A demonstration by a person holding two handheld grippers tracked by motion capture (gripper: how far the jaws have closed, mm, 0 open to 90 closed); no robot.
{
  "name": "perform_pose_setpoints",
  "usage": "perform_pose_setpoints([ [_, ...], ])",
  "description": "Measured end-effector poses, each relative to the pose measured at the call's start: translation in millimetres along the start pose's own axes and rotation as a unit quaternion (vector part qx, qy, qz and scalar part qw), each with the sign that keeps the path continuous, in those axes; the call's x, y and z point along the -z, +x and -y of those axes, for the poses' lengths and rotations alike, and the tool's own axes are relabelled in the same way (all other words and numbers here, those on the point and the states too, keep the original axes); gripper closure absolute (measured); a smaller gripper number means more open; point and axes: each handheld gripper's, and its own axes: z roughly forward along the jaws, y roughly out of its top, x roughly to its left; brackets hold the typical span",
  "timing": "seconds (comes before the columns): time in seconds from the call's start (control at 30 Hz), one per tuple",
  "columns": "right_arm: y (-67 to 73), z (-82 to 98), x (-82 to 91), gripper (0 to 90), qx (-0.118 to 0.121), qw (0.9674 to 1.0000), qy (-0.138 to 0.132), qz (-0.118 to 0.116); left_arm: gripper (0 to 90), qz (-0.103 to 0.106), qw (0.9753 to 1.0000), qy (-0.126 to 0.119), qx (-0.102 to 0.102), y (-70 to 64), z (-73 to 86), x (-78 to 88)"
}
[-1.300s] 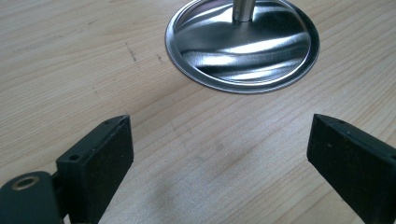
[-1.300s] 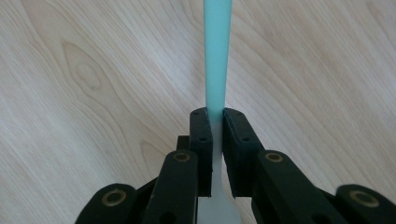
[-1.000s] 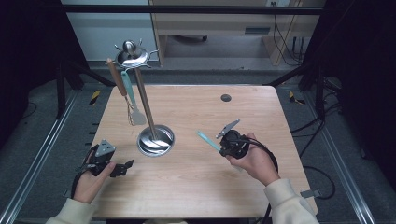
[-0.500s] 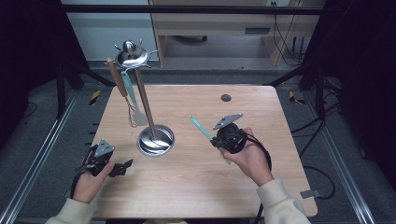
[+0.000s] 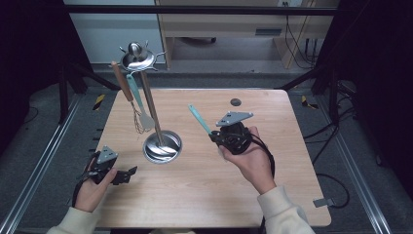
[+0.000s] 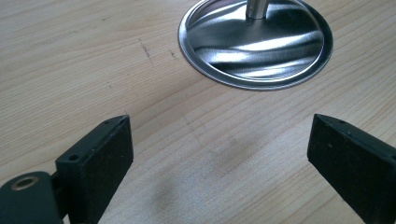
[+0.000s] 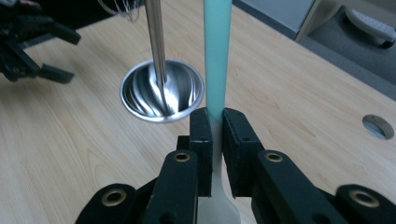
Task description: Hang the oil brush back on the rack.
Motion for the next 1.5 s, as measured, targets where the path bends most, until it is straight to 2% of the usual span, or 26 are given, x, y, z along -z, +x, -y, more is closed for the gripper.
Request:
perform_pose_setpoints([
  [0.3,14.0,-20.9,2.9,82.7,0.0,0.9988,-0.049,-0.01,6.5,0.001,1.0,-0.002,0.001,0.1,0.2,0.4],
  [0.7,26.1,-47.5,7.9,82.7,0.002,0.9943,-0.105,-0.016,6.5,0.001,1.0,-0.002,0.0,-0.3,0.2,0.8],
  [1.13,30.2,-71.2,16.5,82.7,0.012,0.9883,-0.152,-0.011,6.5,0.003,1.0,-0.001,-0.003,-1.0,0.0,0.5],
  [1.5,32.2,-81.1,17.8,82.6,0.012,0.9853,-0.17,-0.018,6.5,0.003,1.0,-0.001,-0.003,-1.3,-0.1,0.4],
])
